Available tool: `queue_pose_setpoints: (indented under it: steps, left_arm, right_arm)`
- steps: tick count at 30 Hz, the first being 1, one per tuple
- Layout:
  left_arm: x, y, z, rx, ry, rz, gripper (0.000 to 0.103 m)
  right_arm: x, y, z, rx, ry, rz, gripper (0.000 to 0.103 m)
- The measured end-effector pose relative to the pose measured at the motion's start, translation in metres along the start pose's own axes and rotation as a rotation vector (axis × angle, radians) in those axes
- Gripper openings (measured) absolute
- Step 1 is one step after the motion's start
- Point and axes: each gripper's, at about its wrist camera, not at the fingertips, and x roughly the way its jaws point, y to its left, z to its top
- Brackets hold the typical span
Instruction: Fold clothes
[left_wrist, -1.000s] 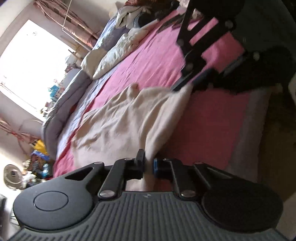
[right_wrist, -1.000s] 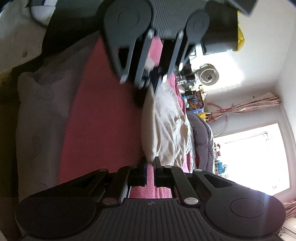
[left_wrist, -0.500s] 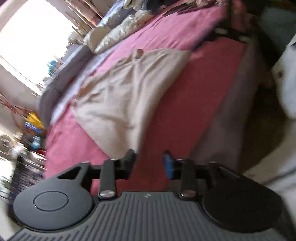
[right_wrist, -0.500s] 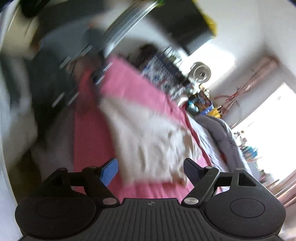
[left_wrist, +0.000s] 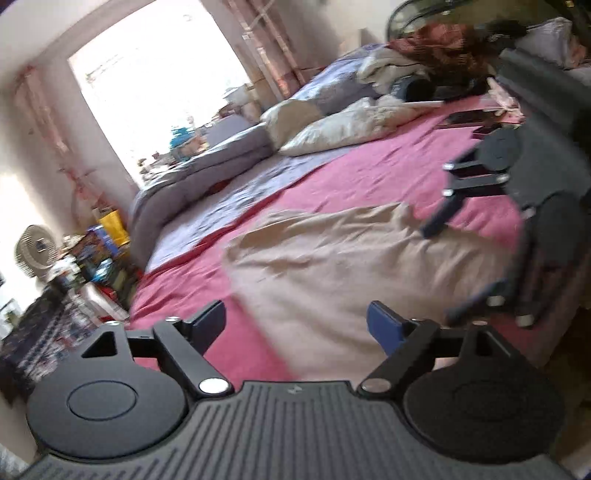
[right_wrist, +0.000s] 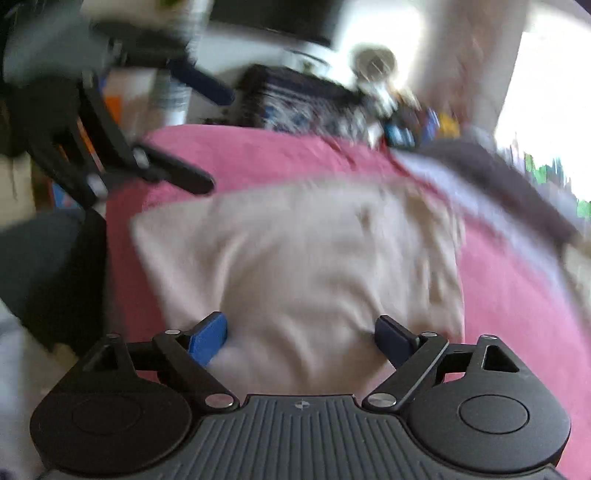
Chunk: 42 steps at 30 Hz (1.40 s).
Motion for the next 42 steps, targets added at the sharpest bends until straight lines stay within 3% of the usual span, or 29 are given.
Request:
queue_pose_setpoints:
  steps: [2, 4, 6, 9, 12, 14, 16, 17, 21, 26, 31, 34, 38, 42]
  left_arm:
    - [0.024, -0.016, -0.001, 0.009, 0.032, 0.002, 0.097]
    - [0.045, -0.027, -0.011, 0.008, 0.097, 0.032, 0.097]
    - [0.040, -0.027, -0.026, -0.054, 0.076, 0.057, 0.099]
    - [0.023, -0.010, -0.048, -0.227, 0.131, 0.042, 0.102]
    - [0.006, 0.010, -0.070, -0.412, 0.210, 0.014, 0.103]
    - [-0.001, 0.015, -0.082, -0.454, 0.269, 0.064, 0.103]
    - [-0.019, 0.015, -0.088, -0.435, 0.293, 0.161, 0.102]
    - [-0.028, 0.016, -0.089, -0.418, 0.284, 0.196, 0.102]
    - [-0.054, 0.041, -0.068, -0.394, 0.157, 0.205, 0.102]
    - [-0.019, 0.074, -0.025, -0.507, 0.031, 0.092, 0.103]
    - [0.041, 0.045, 0.008, -0.537, 0.025, 0.090, 0.102]
    - [0.062, 0.011, 0.004, -0.436, 0.090, 0.143, 0.103]
    - [0.064, -0.016, -0.033, -0.312, 0.165, 0.183, 0.103]
    - [0.041, 0.011, -0.062, -0.510, 0.205, 0.097, 0.103]
  right_arm:
    - [-0.010, -0.011, -0.017, 0.055, 0.093, 0.004, 0.103]
    - [-0.026, -0.004, -0.031, -0.019, 0.119, -0.071, 0.103]
    - [-0.041, 0.007, -0.036, -0.082, 0.138, -0.153, 0.103]
    - [-0.057, 0.015, -0.023, -0.080, 0.021, -0.172, 0.103]
    - [-0.048, 0.012, 0.016, -0.046, -0.120, -0.143, 0.103]
    - [-0.029, 0.013, 0.041, -0.025, -0.196, -0.094, 0.103]
    - [-0.003, 0.013, 0.065, 0.003, -0.230, -0.015, 0.103]
    - [0.012, 0.012, 0.071, 0.015, -0.203, 0.042, 0.103]
    - [0.057, 0.005, 0.064, 0.016, 0.006, 0.218, 0.103]
    - [0.012, 0.012, 0.013, -0.038, -0.048, 0.208, 0.103]
    - [-0.016, 0.042, -0.027, -0.185, 0.023, 0.075, 0.103]
    - [-0.017, 0.050, -0.035, -0.180, 0.071, 0.039, 0.103]
    - [-0.035, 0.040, -0.030, -0.075, 0.030, 0.058, 0.103]
    - [-0.032, 0.017, -0.004, 0.045, -0.077, 0.091, 0.103]
